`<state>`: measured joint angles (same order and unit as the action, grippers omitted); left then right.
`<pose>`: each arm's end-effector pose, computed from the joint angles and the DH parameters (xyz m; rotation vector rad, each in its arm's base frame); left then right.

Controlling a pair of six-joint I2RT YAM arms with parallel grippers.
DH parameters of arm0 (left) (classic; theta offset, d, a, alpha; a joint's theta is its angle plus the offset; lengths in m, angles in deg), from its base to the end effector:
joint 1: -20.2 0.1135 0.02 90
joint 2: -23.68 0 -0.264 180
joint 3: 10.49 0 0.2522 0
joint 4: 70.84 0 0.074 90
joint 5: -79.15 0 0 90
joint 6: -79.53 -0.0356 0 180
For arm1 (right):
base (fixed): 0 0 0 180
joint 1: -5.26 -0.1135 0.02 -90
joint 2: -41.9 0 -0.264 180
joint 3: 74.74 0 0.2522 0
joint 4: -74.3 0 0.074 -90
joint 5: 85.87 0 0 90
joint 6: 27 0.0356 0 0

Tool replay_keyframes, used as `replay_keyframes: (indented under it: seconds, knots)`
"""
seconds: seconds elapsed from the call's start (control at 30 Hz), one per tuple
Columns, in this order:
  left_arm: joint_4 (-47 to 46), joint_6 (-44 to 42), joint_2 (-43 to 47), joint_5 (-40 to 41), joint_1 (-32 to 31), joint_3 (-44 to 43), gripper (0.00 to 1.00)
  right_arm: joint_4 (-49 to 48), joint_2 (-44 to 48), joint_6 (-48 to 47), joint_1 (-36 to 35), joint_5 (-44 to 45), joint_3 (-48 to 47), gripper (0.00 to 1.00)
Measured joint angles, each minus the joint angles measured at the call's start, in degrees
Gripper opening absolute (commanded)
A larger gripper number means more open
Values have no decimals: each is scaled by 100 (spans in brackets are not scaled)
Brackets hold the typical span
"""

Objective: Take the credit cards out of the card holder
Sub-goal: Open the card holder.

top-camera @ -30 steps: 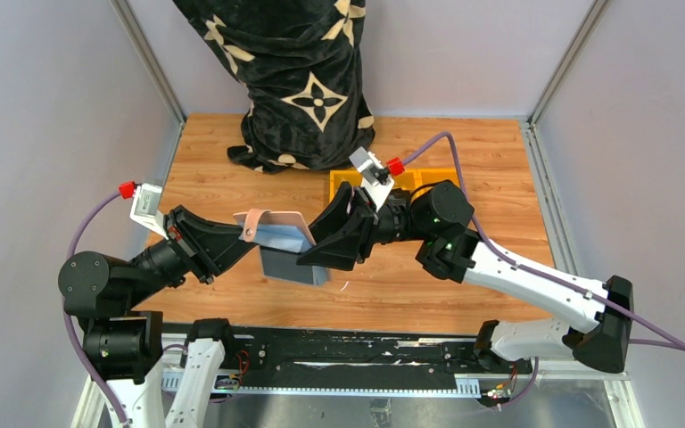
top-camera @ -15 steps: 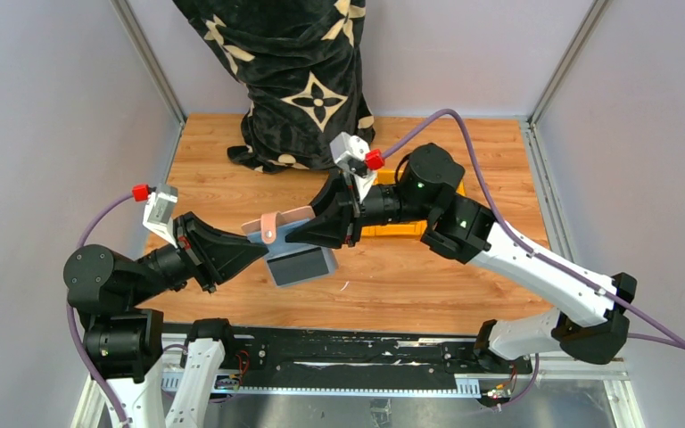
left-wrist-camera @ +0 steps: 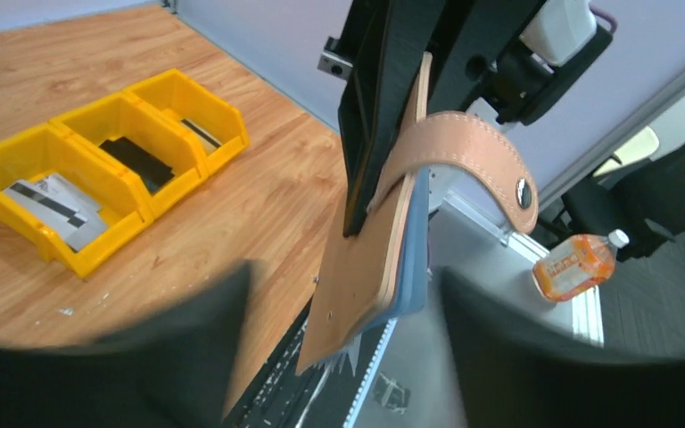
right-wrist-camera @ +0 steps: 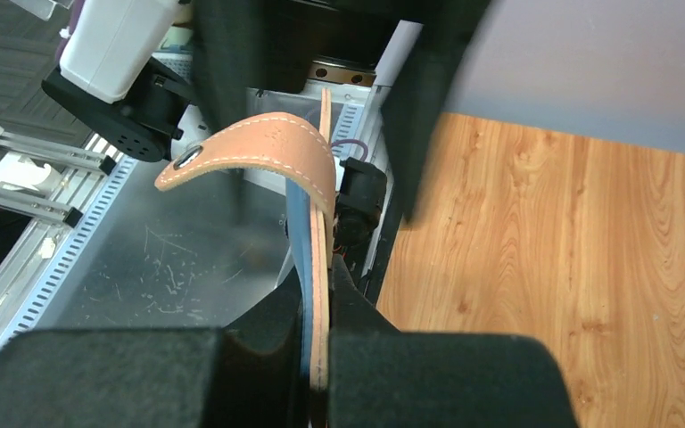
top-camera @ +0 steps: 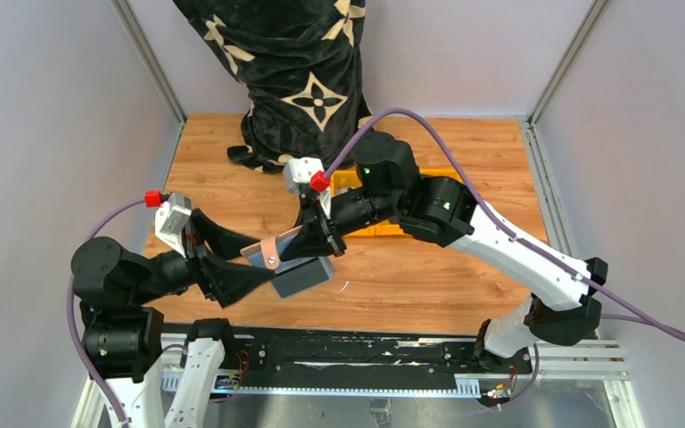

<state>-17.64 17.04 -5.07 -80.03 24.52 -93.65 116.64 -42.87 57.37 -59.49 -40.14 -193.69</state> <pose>0.0244 -0.0315 0.4474 0.5623 1.6110 -1.2288 0.1068 0.2847 0.5040 -1.5398 1.0937 1.3919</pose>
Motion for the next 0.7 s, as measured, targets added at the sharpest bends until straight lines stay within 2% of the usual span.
replay_keyframes:
  seconds: [0.1, 0.17, 0.5, 0.63, 0.7]
  knots:
    - [-9, 13, 120, 234, 0, 140, 100, -205, -20, 151, -48, 120, 157, 0]
    - [0, 26, 264, 490, 0, 323, 100, -881, 162, 575, -48, 271, 675, 0]
    - [-708, 1368, 778, 914, 0, 1211, 100, -5709, 1235, 3217, -46, 2256, 3637, 0]
    - [-1078, 1893, 800, 966, 0, 1300, 97, -7003, 1167, 3696, -76, 2942, 4186, 0]
    - [-1322, 2186, 802, 968, 0, 1405, 91, -7519, 1108, 3821, -118, 3204, 4341, 0]
